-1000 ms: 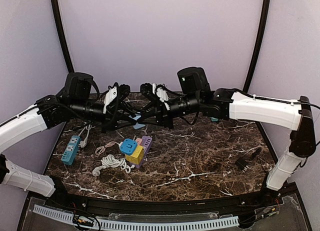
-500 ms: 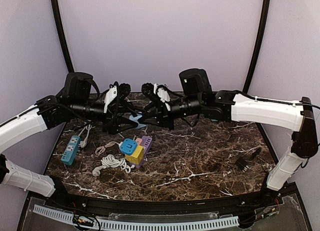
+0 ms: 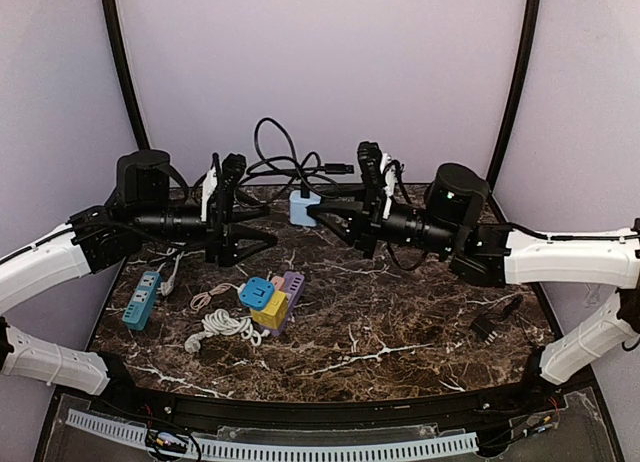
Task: Insert the plug
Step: Adjust the plug.
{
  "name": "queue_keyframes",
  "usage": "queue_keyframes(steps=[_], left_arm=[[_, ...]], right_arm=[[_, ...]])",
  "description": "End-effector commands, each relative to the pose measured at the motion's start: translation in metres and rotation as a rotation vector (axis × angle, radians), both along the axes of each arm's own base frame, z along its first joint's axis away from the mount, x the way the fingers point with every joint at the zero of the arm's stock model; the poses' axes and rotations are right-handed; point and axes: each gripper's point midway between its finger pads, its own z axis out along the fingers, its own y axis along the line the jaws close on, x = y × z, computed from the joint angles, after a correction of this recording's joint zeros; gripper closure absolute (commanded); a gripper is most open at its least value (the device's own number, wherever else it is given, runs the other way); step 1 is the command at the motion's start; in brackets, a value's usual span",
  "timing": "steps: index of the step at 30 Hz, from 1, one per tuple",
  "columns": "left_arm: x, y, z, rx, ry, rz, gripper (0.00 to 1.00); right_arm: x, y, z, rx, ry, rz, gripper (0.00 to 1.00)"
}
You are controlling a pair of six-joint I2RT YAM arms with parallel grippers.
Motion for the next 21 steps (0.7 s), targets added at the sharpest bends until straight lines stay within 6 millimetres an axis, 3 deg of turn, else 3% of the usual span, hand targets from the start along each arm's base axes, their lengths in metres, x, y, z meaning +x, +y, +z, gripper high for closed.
queue_keyframes(steps=[1, 7, 9, 12, 16, 21], left_arm=[[-0.011, -0.019, 0.051, -0.203, 0.053, -0.106, 0.31], [-0.019, -0.038, 0.061, -0.218, 0.034, -0.161, 0.32], [-0.021, -0.040, 0.068, -0.235, 0.016, -0.162, 0.39], [-0.029, -0.040, 0.072, -0.238, 0.008, -0.197, 0.47], [-0.036, -0.038, 0.066, -0.223, 0.010, -0.219, 0.47], [-0.038, -0.037, 0.073, -0.242, -0.002, -0.225, 0.52]], right_arm=[[-0.029, -0.019, 0.077, 0.387, -0.147, -0.048, 1.00], [-0.038, -0.012, 0.080, 0.438, -0.162, -0.006, 1.00], [-0.040, -0.008, 0.078, 0.433, -0.157, 0.005, 1.00], [-0.037, -0.005, 0.074, 0.429, -0.143, -0.001, 1.00], [-0.035, -0.003, 0.073, 0.428, -0.151, -0.011, 1.00], [-0.033, 0.002, 0.069, 0.407, -0.142, -0.008, 1.00]])
